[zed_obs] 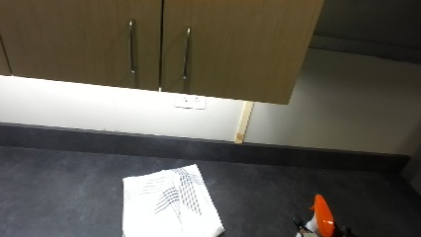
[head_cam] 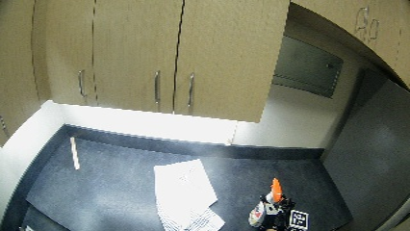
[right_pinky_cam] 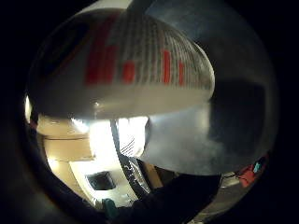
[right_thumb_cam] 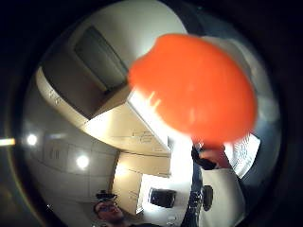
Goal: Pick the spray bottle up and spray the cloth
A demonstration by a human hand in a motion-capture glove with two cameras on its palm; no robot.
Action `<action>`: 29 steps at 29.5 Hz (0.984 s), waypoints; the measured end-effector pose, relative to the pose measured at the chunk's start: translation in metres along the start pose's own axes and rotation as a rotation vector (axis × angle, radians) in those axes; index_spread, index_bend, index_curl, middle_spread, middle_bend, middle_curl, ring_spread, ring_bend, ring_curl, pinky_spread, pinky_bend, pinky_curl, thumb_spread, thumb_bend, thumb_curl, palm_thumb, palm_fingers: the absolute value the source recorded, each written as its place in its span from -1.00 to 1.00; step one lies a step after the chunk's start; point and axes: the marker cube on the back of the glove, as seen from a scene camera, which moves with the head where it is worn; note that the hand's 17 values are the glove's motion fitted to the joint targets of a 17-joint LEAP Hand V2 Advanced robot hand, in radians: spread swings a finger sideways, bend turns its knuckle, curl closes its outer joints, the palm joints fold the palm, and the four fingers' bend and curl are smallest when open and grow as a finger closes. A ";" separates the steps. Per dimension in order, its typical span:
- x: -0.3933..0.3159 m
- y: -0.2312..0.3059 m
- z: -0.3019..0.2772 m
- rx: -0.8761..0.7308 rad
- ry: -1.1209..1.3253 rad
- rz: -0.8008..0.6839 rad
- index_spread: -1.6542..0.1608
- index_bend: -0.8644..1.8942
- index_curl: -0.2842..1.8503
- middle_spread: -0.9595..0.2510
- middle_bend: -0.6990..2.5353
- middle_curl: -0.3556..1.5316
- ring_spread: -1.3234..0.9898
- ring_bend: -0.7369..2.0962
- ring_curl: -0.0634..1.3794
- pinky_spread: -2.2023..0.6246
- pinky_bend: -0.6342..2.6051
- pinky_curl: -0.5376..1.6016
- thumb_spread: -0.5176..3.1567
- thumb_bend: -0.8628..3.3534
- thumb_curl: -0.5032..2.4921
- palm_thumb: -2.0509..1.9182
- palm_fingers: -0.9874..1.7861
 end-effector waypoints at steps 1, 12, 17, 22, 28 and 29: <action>0.001 -0.003 0.002 0.003 -0.001 0.004 0.41 -0.25 -0.49 0.70 -0.41 -0.29 0.29 -0.23 -0.53 0.69 -0.36 -0.31 -0.18 -0.57 -0.33 0.48 -0.20; 0.001 -0.020 0.013 0.019 0.023 -0.014 0.42 -0.24 -0.47 0.66 -0.41 -0.27 0.28 -0.23 -0.51 0.69 -0.39 -0.32 -0.19 -0.59 -0.31 0.50 -0.15; 0.000 -0.020 0.018 0.033 -0.009 -0.034 0.47 -0.11 -0.41 0.65 -0.35 -0.24 0.26 -0.27 -0.54 0.69 -0.48 -0.36 -0.19 -0.58 -0.30 0.54 0.05; -0.004 -0.013 0.021 0.035 -0.039 -0.027 0.53 -0.04 -0.36 0.59 -0.25 -0.17 0.20 -0.21 -0.50 0.69 -0.57 -0.42 -0.24 -0.57 -0.27 0.59 0.30; -0.001 -0.013 0.018 0.039 -0.038 -0.030 0.56 -0.01 -0.29 0.55 -0.21 -0.11 0.15 -0.16 -0.40 0.68 -0.56 -0.44 -0.30 -0.57 -0.25 0.62 0.30; 0.002 -0.015 0.017 0.043 -0.039 -0.029 0.57 -0.01 -0.28 0.55 -0.21 -0.11 0.14 -0.16 -0.39 0.68 -0.56 -0.45 -0.30 -0.58 -0.25 0.63 0.30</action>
